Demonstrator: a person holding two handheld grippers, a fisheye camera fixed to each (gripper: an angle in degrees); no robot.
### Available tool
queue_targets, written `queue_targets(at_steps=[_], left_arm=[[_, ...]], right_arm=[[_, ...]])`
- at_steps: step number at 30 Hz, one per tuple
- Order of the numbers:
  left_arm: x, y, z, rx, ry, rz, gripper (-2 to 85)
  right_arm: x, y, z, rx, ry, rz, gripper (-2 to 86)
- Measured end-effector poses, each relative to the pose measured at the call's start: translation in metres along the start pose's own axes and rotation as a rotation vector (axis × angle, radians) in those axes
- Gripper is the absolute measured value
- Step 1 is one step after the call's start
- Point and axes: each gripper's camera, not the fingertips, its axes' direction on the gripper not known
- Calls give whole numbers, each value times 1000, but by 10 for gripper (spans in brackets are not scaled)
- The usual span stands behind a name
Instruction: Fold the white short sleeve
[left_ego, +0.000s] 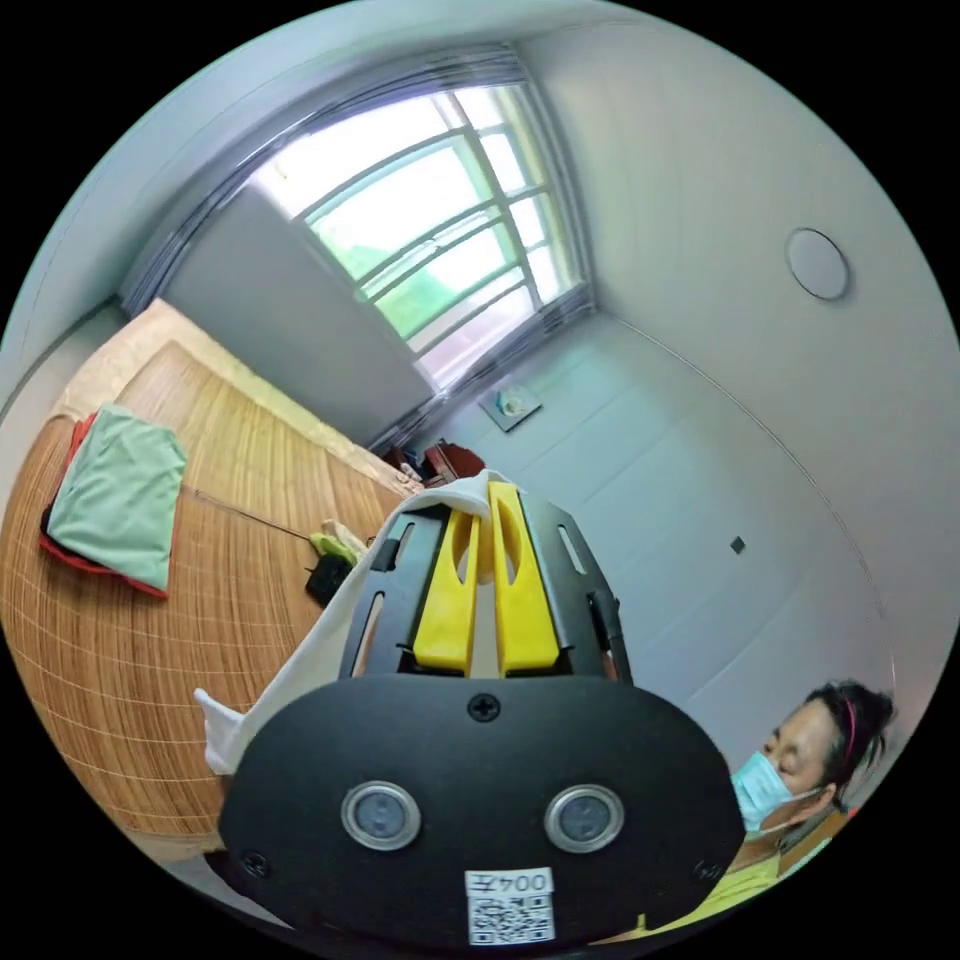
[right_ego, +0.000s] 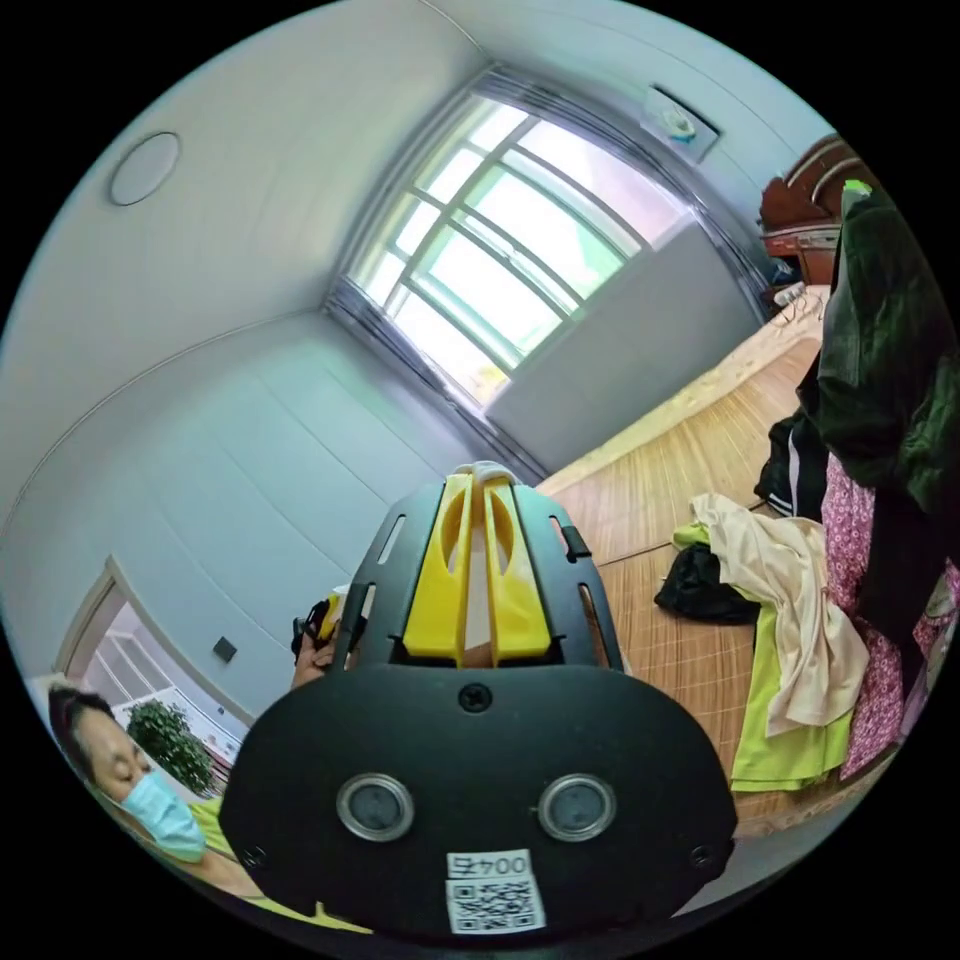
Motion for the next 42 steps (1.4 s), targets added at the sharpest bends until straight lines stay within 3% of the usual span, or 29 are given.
queue_targets(at_steps=[5, 11, 14, 28, 34, 42], left_arm=[[-1, -83, 32, 118, -19, 144, 38], [60, -117, 5, 116, 72, 375, 39], [33, -77, -6, 27, 68, 363, 40], [-324, 254, -27, -422, 42, -320, 39], [-333, 307, -47, -505, 3, -300, 39], [-321, 330, -96, -448, 56, -295, 39]], right_arm=[[-16, -66, 63, 78, 2, -23, 5], [-58, -86, 40, 82, -51, -201, 5], [-29, -54, 35, -48, -52, -202, 5], [206, 240, 57, -641, 197, 105, 13], [216, 312, 38, -670, 256, 146, 15], [193, 346, -3, -620, 214, 174, 14]])
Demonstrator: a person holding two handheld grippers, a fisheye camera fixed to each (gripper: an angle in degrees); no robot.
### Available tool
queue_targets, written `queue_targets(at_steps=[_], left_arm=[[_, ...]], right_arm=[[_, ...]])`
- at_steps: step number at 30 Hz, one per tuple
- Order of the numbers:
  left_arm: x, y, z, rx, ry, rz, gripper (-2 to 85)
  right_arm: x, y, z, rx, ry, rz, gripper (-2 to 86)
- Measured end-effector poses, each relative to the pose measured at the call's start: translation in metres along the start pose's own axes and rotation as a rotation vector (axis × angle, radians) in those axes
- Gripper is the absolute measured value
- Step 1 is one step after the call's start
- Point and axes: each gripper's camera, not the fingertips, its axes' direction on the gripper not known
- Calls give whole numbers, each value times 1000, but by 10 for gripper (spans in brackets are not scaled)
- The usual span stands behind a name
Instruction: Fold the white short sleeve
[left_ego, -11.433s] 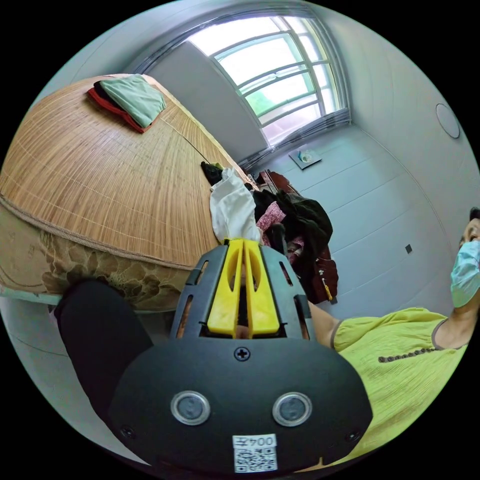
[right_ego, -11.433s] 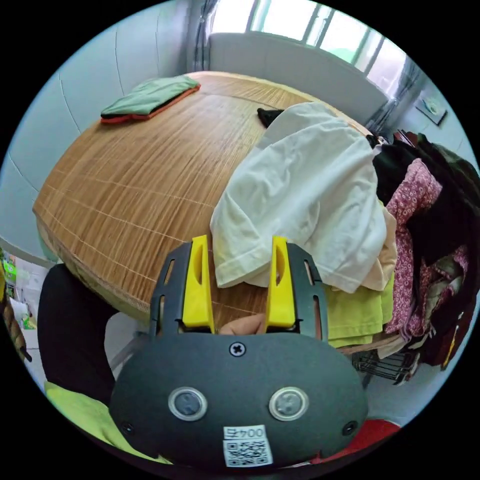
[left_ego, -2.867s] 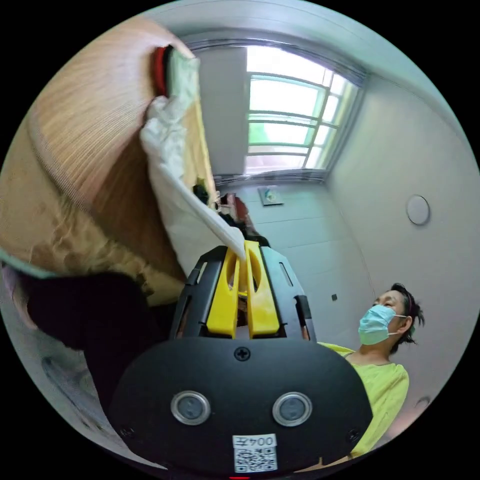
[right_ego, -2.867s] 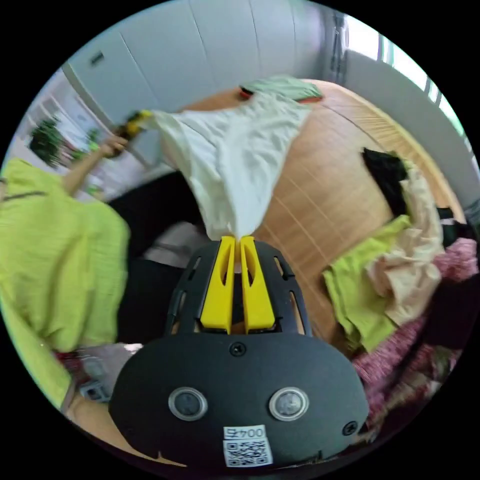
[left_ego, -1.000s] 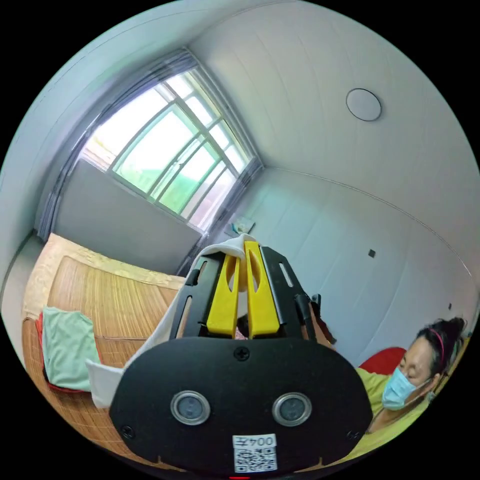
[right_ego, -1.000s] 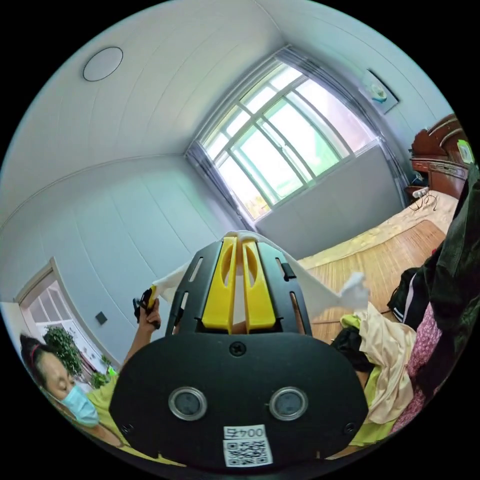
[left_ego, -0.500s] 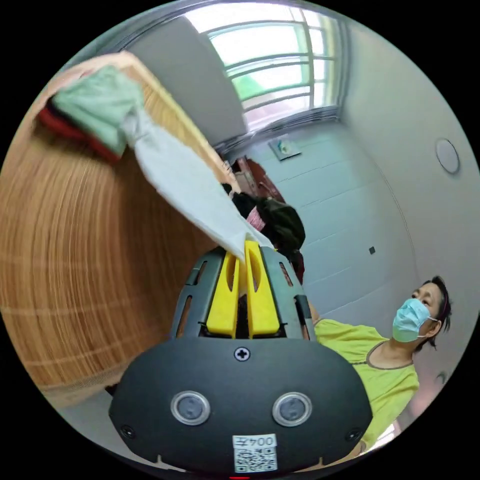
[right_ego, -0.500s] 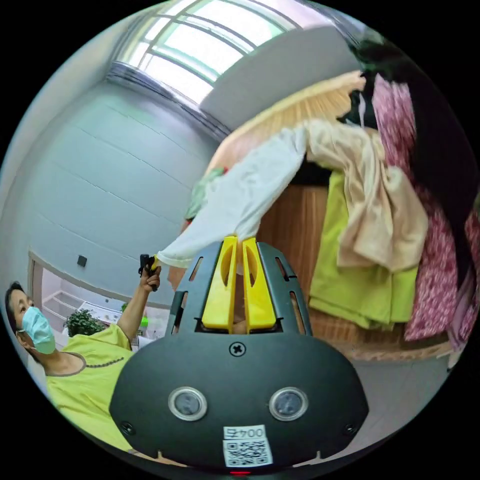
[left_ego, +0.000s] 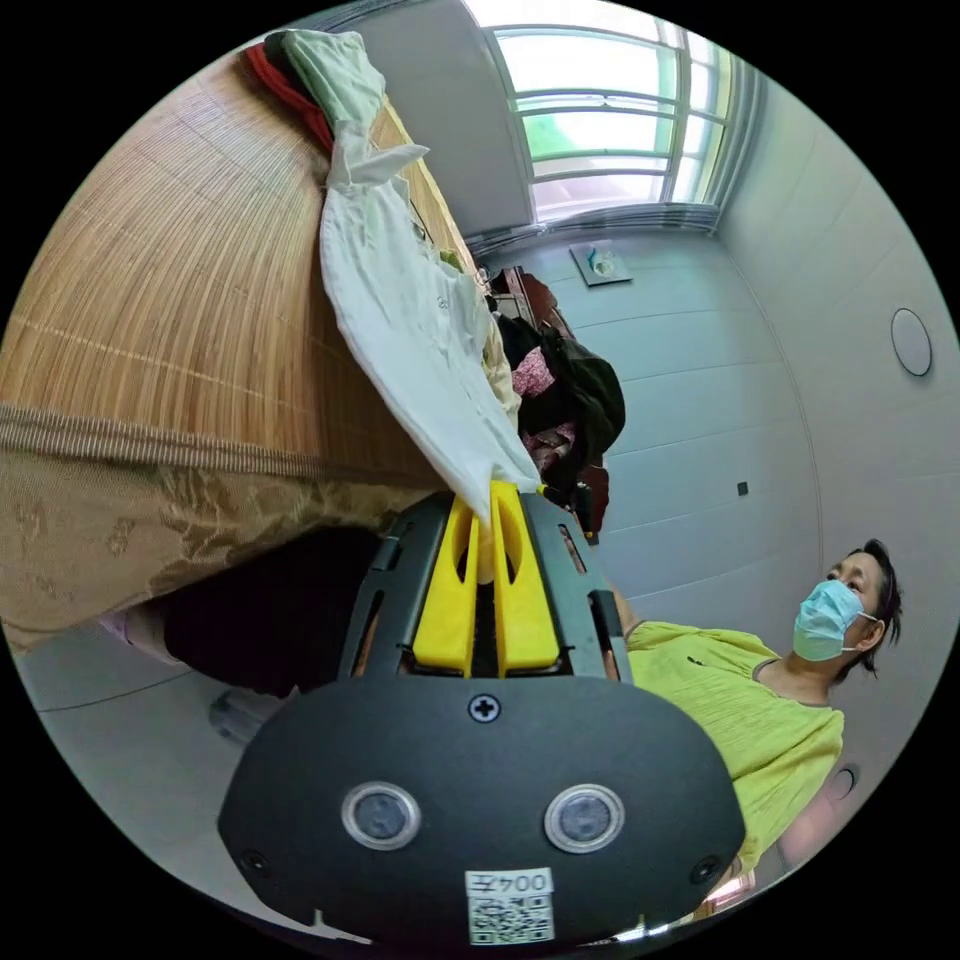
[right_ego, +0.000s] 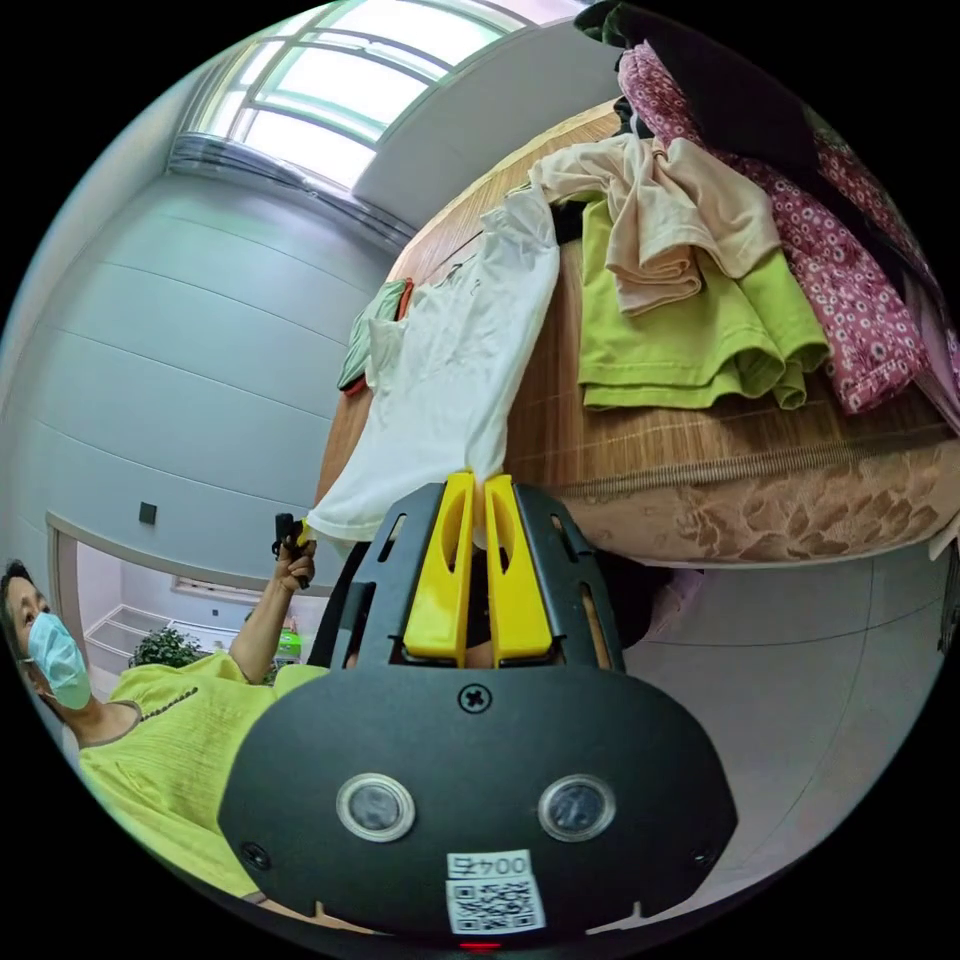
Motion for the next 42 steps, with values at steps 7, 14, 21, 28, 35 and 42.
queue_targets(at_steps=[7, 14, 21, 28, 35, 42], left_arm=[[-5, 28, -13, -45, -9, -28, 39], [-52, 53, -14, -38, -16, -103, 33], [-31, 89, -80, 218, -208, -22, 16], [59, -21, 4, 166, -535, 354, 8], [3, -103, 107, -66, -852, 133, 6], [32, -154, 42, 220, -708, 124, 35]], right_arm=[[-9, 35, 6, -63, -12, 12, 16], [32, 66, 51, -96, -80, 203, 36], [15, 85, 23, 67, 248, 237, 119], [-119, 21, 102, 193, 756, -287, 63], [-126, -37, 225, 10, 814, -237, 1], [-96, -3, 167, 59, 373, -107, -6]])
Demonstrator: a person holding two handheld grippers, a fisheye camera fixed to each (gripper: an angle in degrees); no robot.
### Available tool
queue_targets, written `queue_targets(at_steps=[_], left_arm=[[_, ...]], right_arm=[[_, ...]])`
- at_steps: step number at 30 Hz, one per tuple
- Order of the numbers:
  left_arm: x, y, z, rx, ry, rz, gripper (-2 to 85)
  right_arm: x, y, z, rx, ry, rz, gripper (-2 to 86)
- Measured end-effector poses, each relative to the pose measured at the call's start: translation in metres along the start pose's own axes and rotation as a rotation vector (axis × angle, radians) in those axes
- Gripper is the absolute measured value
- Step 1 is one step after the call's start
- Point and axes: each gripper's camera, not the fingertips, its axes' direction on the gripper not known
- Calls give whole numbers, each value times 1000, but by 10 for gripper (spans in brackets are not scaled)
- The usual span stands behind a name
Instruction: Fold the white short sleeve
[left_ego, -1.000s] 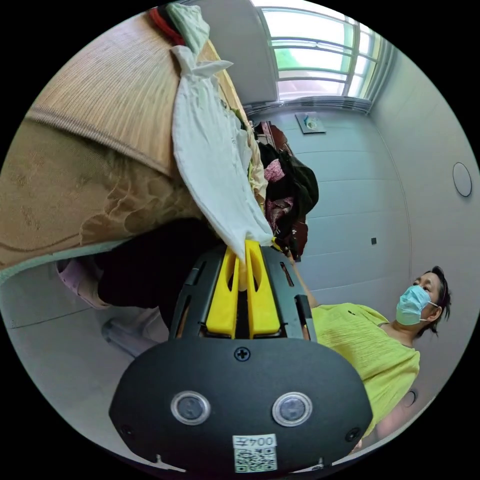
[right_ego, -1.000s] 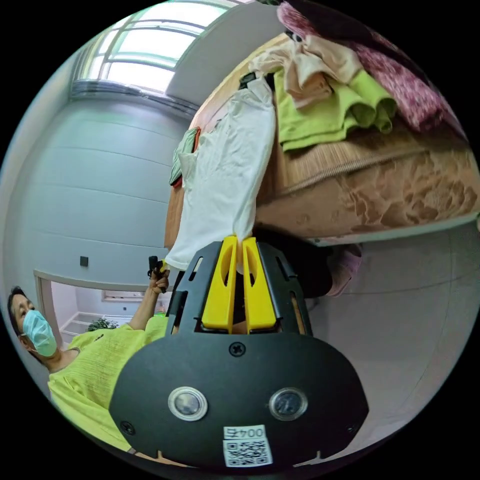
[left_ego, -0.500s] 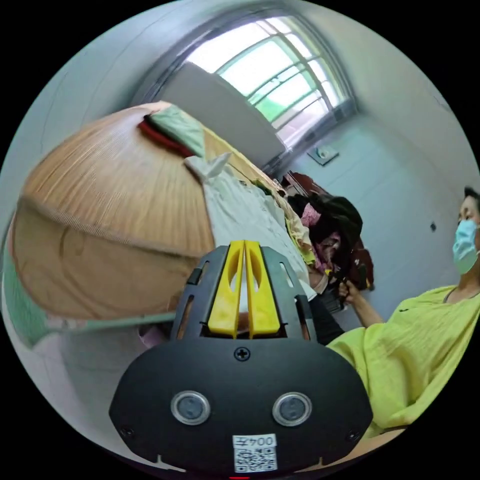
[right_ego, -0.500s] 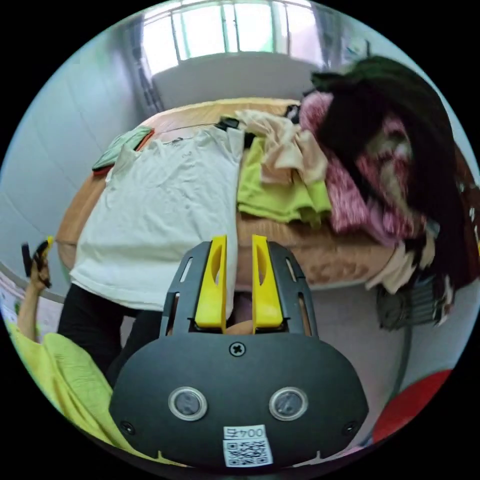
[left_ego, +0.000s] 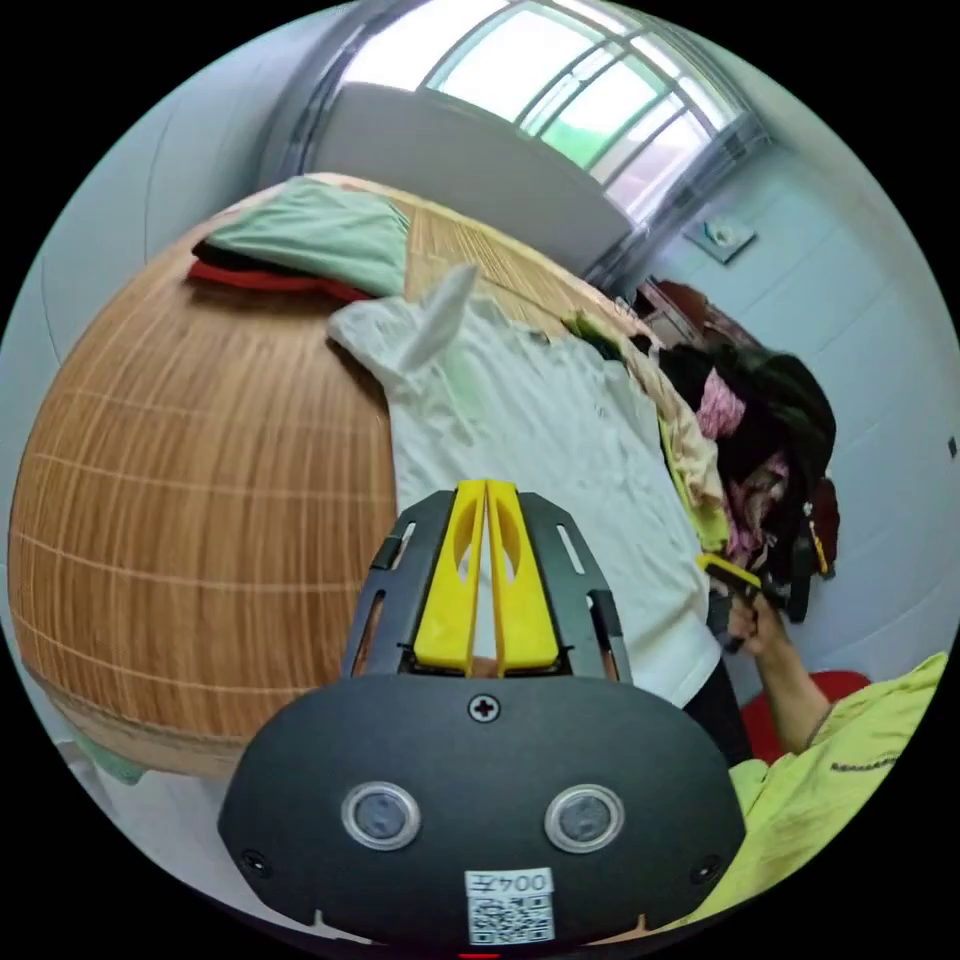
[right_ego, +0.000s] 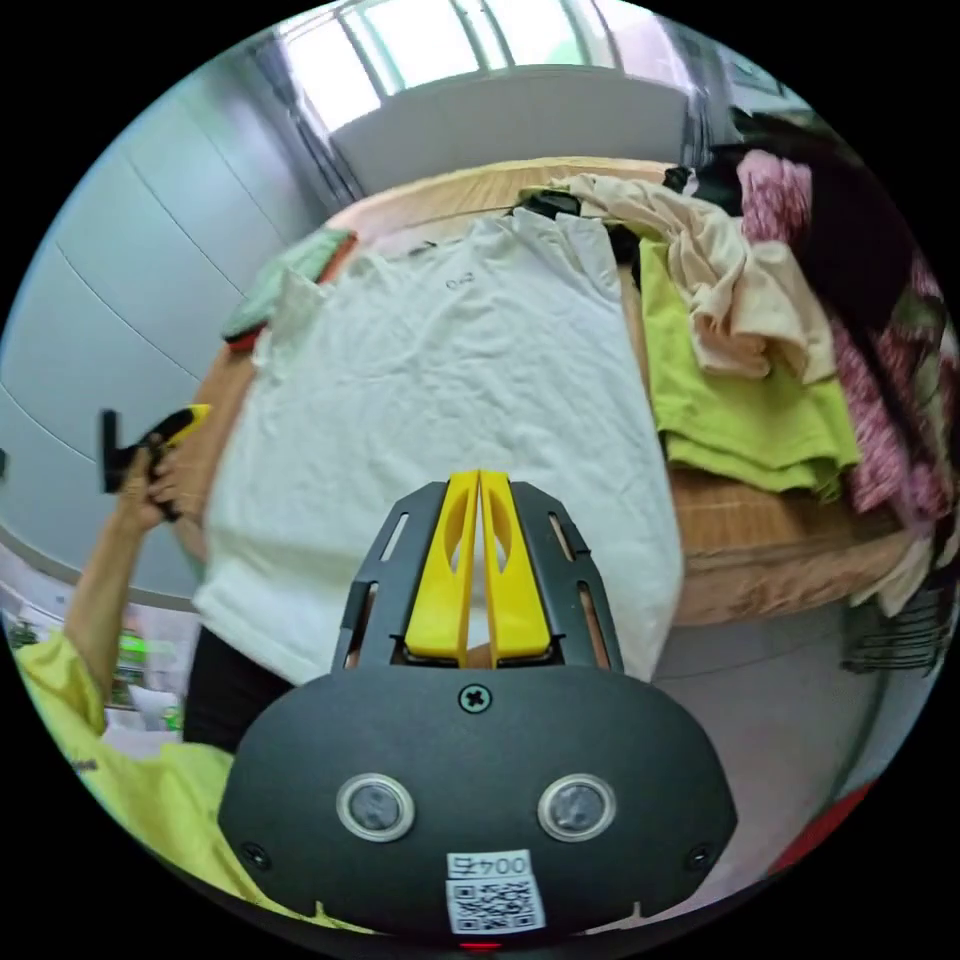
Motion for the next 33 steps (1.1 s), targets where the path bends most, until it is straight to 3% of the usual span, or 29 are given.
queue_targets(at_steps=[2, 4, 8, 15, 17, 20, 23, 25, 28, 33], left_arm=[[-30, -30, 9, -11, 64, -122, 72], [-67, -60, 33, -46, 99, -254, 134], [-100, -84, 54, -17, 88, -359, 144], [-114, -96, 91, -25, 101, -392, 94], [-106, -92, 86, 47, 108, -353, 49], [-83, -68, 53, 292, 89, -310, 32], [-79, -30, 42, 364, -58, -384, 25], [-114, 7, 61, 321, 55, -661, 21], [-128, 40, 74, 426, 263, -801, 19], [-82, 34, 64, 513, 265, -551, 18]], right_arm=[[28, 30, -7, 11, -281, 88, -6], [40, 53, -6, 10, -363, 106, -6], [57, 85, -18, 87, -450, 105, -7], [85, 89, -13, 89, -481, 158, -7], [88, 88, -11, 75, -479, 151, -7], [94, 90, -11, 80, -469, 163, -6], [103, 91, -8, 76, -475, 195, -1], [108, 90, -6, 72, -474, 213, 8], [112, 89, -3, 62, -465, 234, 53], [124, 92, 0, 74, -478, 289, 98]])
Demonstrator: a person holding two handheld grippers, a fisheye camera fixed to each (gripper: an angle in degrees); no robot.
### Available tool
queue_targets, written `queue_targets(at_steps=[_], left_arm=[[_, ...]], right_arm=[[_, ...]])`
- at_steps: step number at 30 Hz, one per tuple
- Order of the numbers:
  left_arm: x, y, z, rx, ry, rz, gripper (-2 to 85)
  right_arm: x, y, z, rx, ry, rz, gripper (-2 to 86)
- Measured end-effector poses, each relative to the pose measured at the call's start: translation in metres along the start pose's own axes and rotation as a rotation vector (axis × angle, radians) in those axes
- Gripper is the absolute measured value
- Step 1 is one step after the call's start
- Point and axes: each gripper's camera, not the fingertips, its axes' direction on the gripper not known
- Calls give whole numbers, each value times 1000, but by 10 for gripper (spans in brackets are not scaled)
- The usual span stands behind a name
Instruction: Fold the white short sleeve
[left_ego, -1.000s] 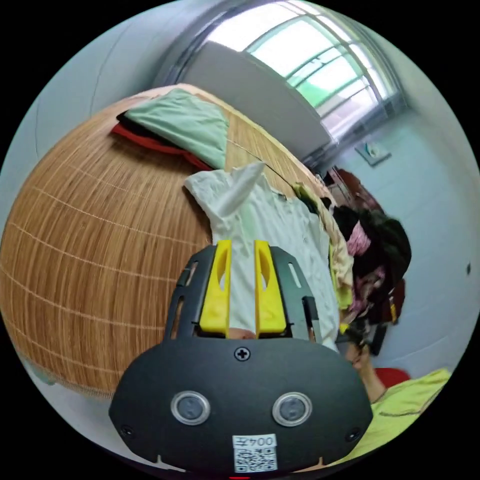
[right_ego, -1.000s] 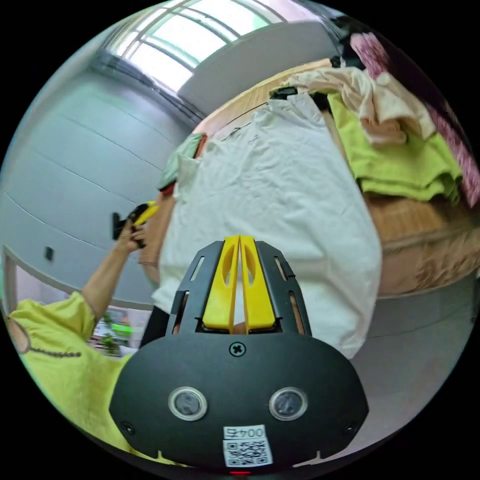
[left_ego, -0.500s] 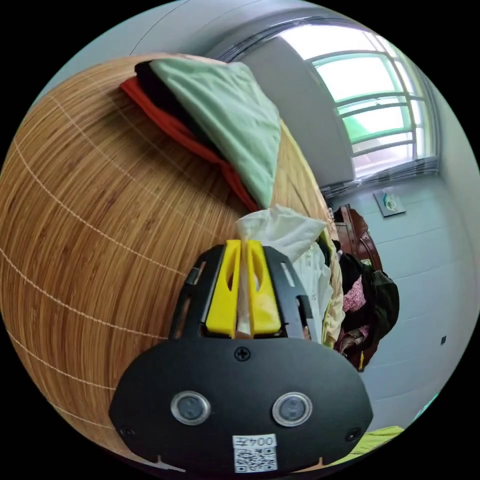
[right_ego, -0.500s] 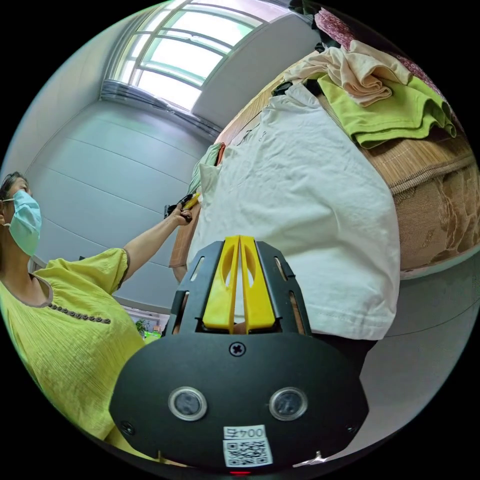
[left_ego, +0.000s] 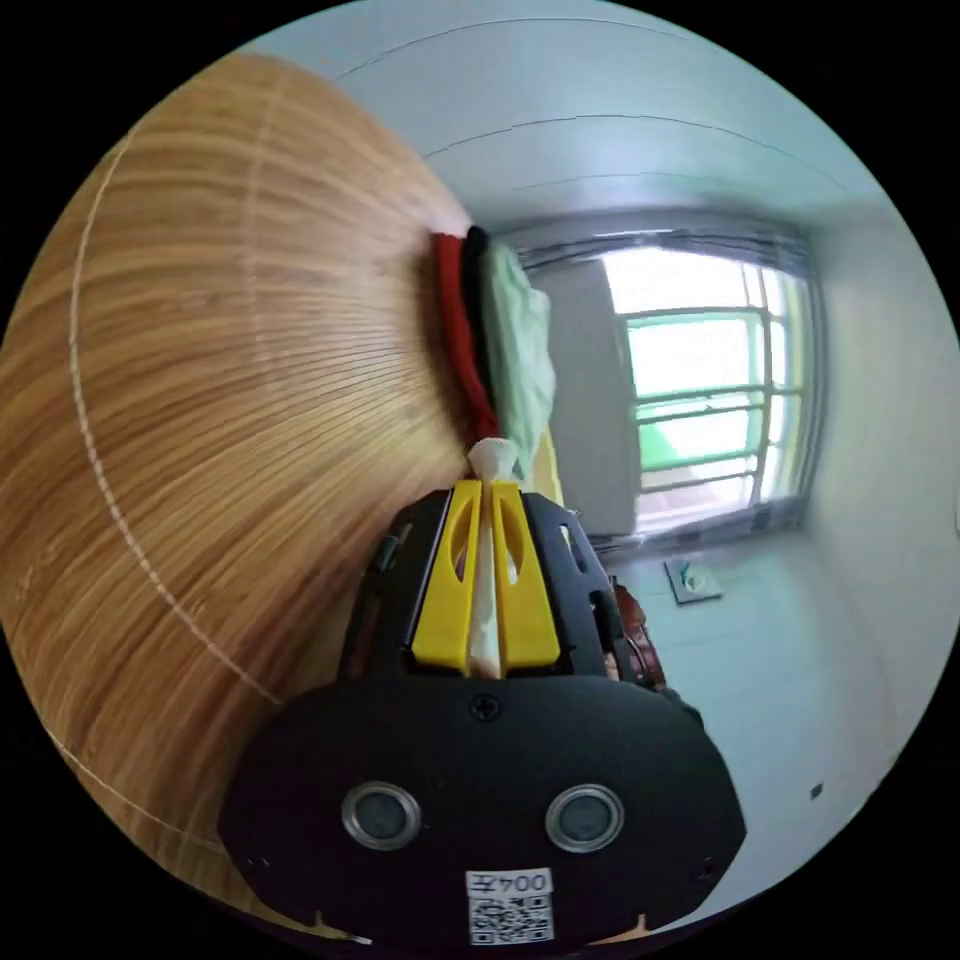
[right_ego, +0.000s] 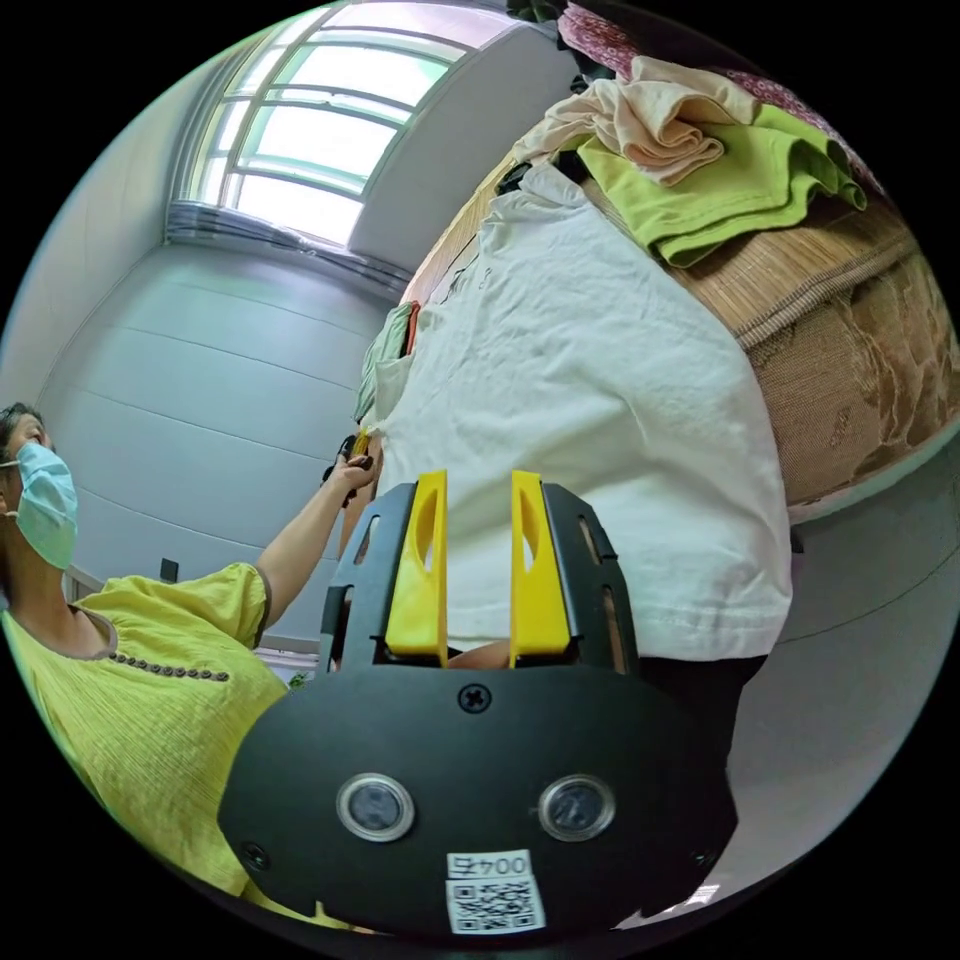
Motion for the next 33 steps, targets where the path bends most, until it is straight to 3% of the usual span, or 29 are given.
queue_targets(at_steps=[5, 10, 13, 15, 20, 23, 27, 29, 31, 33], left_arm=[[94, 37, 10, -67, -98, 501, 19], [192, 164, 52, -226, -436, 1364, 25], [199, 234, 74, -319, -529, 1677, 40], [199, 256, 80, -326, -554, 1739, 57], [209, 257, 60, -231, -595, 1635, 80], [205, 229, 34, -236, -534, 1392, 81], [170, 182, 15, -362, -297, 992, 80], [145, 159, 14, -379, -178, 806, 76], [100, 130, 21, -369, -15, 546, 68], [68, 114, 31, -353, 51, 418, 57]], right_arm=[[6, -3, 5, -11, -3, 13, 74], [3, -5, 13, -17, 11, -10, 66], [-1, -5, 20, -14, 24, -36, 82], [-5, -6, 26, -23, 30, -61, 105], [-23, -6, 44, -34, 133, -115, 128], [-48, -9, 66, -101, 309, -174, 104], [-88, -15, 111, -245, 517, -310, 56], [-122, -28, 151, -309, 675, -509, 28], [-146, -49, 187, -388, 720, -656, 16], [-169, -80, 220, -422, 695, -743, 7]])
